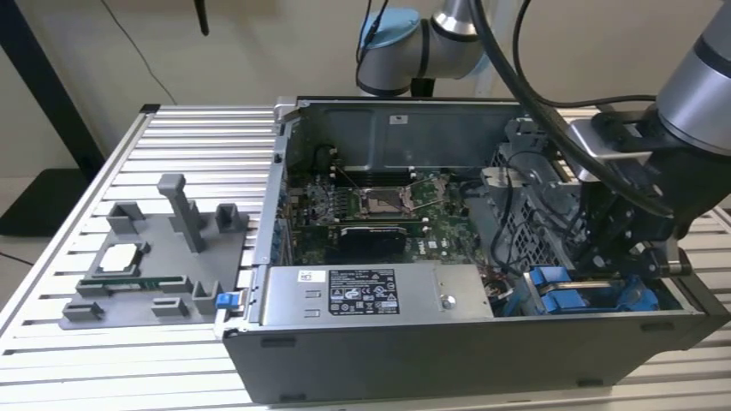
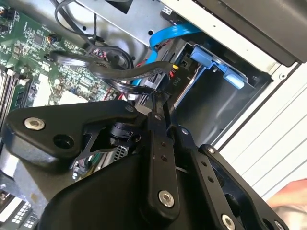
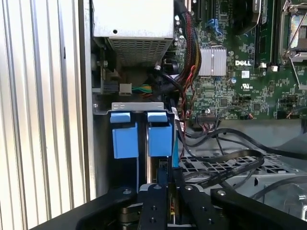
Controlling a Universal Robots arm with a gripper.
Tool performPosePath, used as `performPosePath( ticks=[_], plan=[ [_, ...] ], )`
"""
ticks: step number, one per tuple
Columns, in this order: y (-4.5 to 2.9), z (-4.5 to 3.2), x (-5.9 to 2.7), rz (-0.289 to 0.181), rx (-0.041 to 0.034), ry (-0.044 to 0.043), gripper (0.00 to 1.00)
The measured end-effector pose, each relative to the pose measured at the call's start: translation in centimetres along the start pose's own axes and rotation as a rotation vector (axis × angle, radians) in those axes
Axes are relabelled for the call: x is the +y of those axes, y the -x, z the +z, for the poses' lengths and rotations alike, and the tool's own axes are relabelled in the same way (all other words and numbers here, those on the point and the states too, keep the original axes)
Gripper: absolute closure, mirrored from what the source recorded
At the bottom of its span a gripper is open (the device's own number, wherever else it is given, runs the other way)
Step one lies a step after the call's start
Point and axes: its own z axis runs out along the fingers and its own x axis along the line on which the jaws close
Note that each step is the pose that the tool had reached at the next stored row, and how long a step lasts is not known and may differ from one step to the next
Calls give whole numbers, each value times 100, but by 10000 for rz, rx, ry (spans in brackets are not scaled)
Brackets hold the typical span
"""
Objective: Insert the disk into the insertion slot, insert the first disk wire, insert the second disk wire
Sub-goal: 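Insert the second disk wire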
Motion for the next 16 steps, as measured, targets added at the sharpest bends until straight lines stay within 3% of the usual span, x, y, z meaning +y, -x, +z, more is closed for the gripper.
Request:
performPosePath(
  ticks=[5,6,11,16],
  plan=[
    [-2,47,1,-1,47,-2,100],
    [-2,43,1,-1,40,-3,0],
    [18,-165,-3,0,32,-1,0],
    [28,-277,-6,0,35,-1,0]
  ],
)
